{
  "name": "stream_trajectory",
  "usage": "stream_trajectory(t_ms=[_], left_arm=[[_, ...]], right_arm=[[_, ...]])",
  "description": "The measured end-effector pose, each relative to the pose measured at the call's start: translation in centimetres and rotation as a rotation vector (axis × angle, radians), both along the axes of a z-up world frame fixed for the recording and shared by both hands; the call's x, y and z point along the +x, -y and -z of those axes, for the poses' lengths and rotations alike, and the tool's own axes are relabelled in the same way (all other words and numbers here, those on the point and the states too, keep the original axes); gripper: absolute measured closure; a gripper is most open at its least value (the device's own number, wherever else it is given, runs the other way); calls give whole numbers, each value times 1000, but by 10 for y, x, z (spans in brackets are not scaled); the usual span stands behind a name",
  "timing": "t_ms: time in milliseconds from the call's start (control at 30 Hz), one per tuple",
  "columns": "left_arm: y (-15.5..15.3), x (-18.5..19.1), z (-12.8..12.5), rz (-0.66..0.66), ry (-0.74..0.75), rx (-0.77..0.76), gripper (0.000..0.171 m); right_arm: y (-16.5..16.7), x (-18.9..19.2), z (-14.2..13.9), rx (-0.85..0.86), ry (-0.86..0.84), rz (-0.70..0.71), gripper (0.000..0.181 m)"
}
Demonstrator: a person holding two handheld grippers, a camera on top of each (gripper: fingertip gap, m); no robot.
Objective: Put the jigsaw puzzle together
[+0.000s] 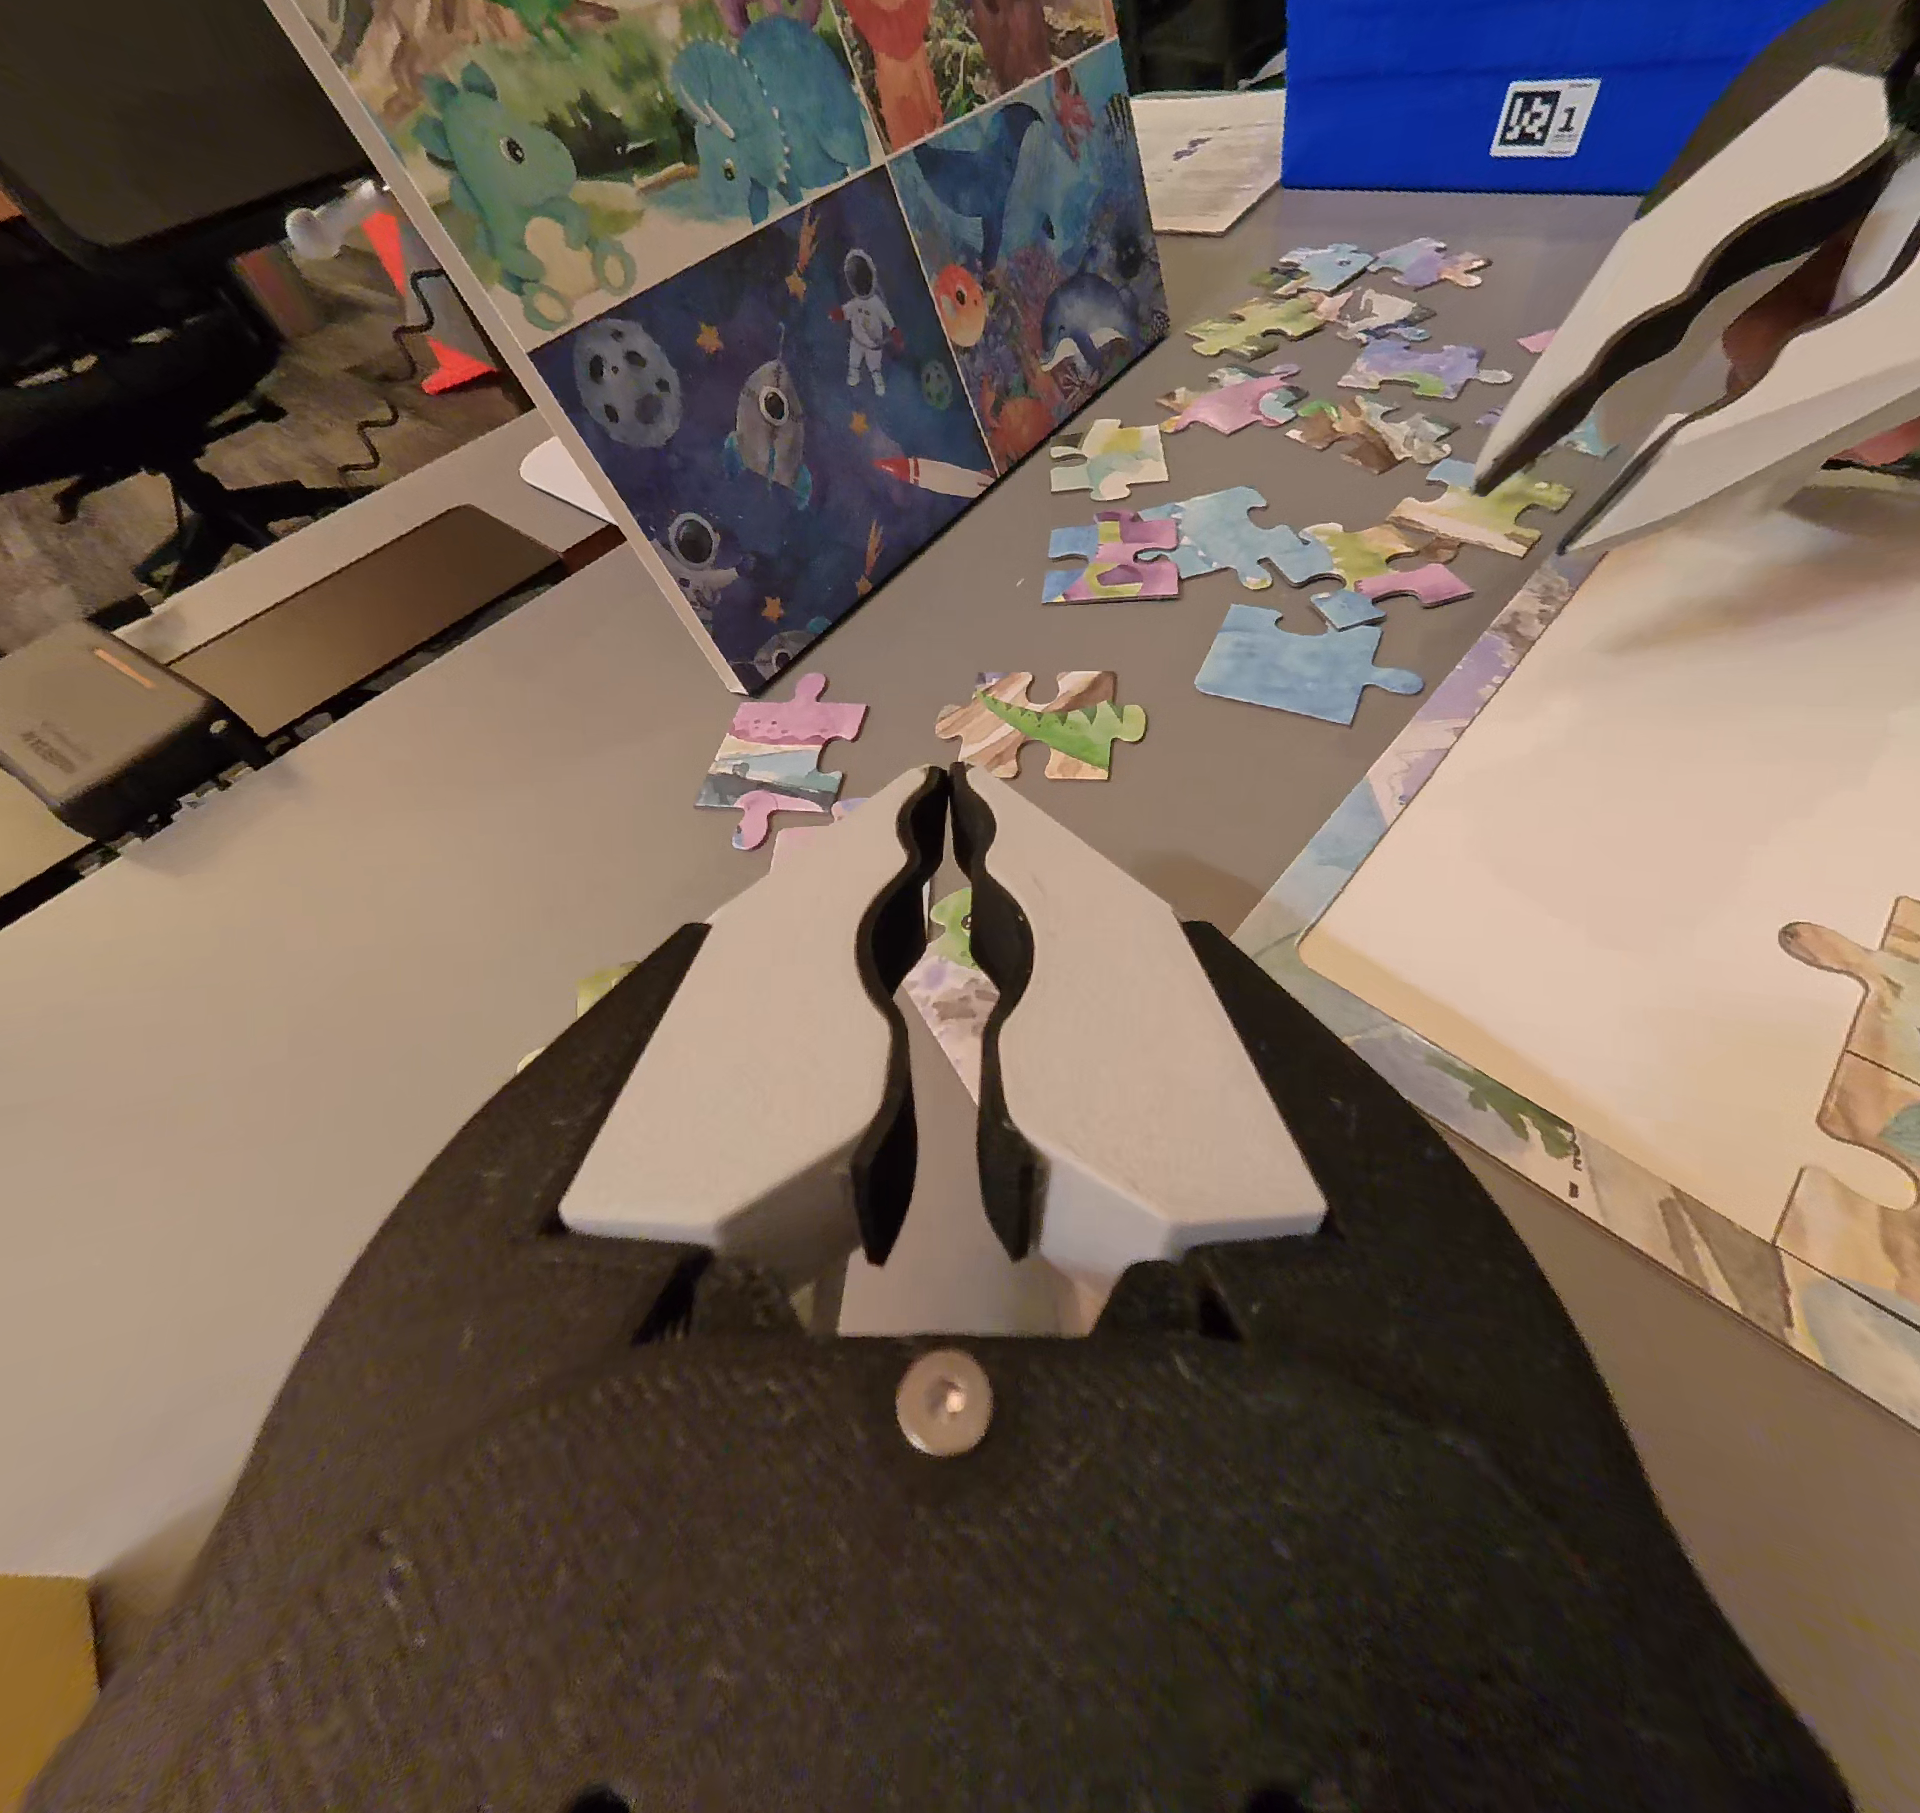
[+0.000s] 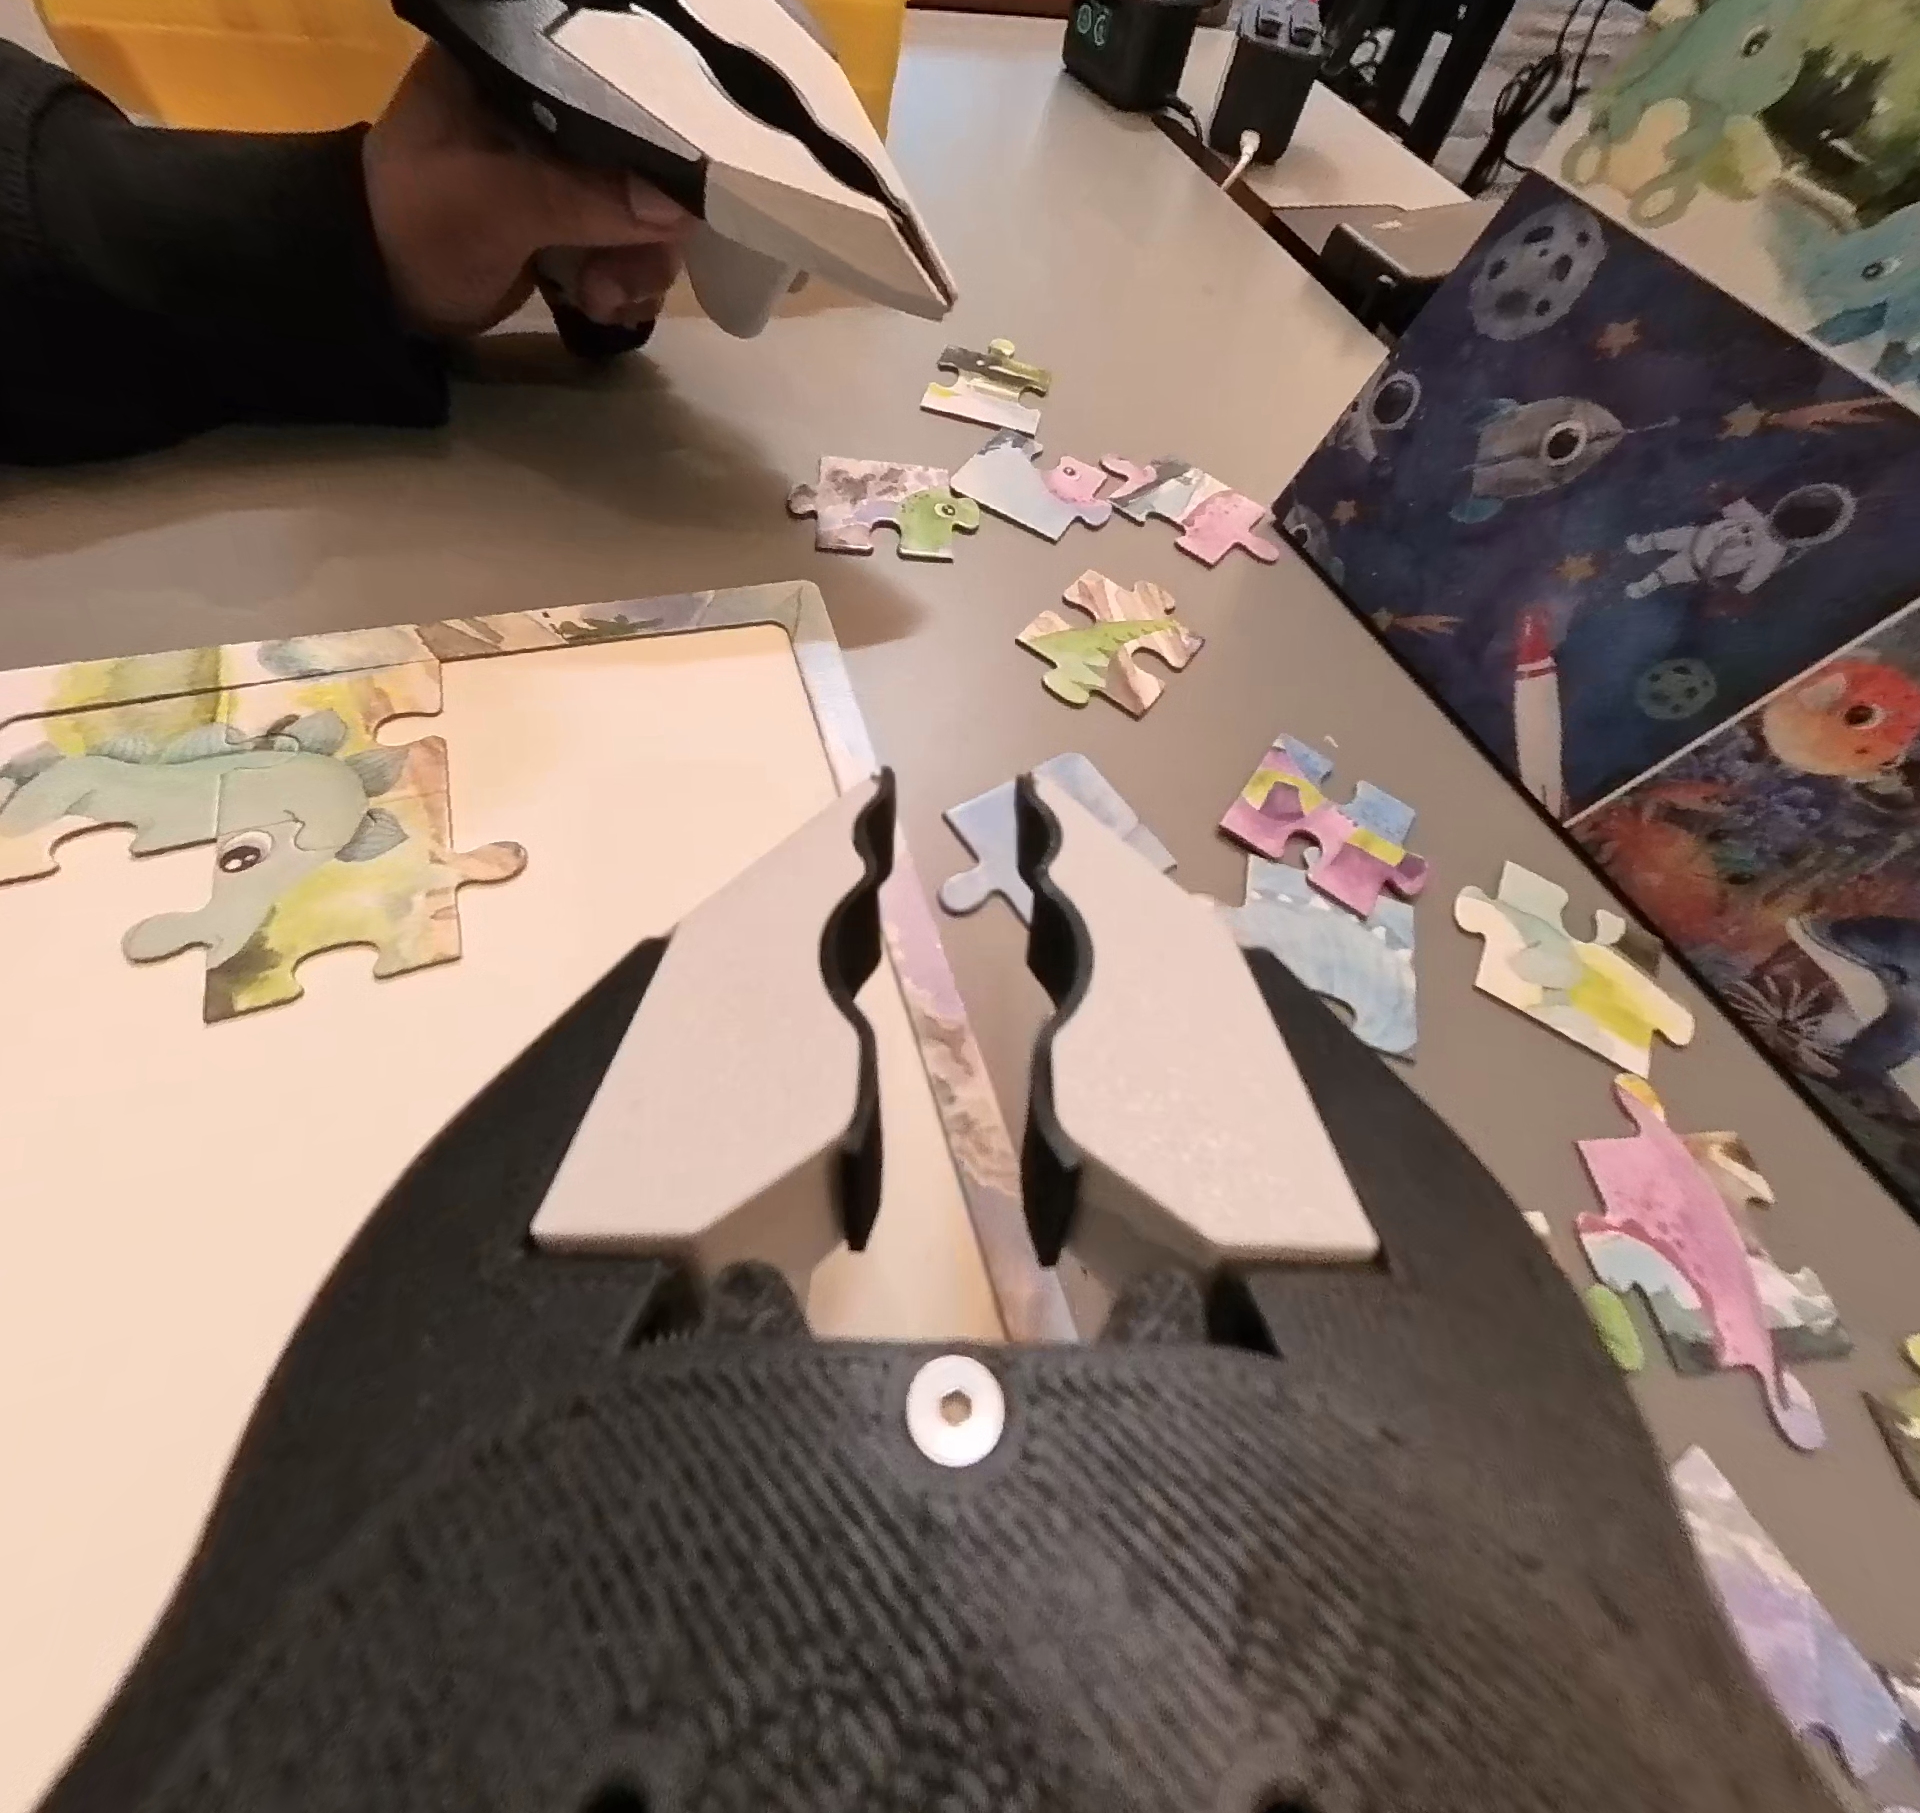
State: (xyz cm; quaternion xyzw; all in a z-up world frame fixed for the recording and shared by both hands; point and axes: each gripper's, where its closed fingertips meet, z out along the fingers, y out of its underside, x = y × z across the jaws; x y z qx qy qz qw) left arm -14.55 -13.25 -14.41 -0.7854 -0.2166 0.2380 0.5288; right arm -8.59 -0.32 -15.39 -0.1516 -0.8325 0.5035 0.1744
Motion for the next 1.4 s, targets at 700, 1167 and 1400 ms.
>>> stream_trajectory(t_ms=[700, 1167, 1400], left_arm=[[3, -2, 1, -20, 27, 13, 156], [9, -9, -1, -77, 31, 34, 118], [9, -11, 1, -86, 47, 28, 108]], right_arm=[[-69, -54, -8, -87, 57, 227, 156], [-65, -52, -2, -41, 31, 221, 156], [-61, -50, 1, -56, 58, 207, 156]])
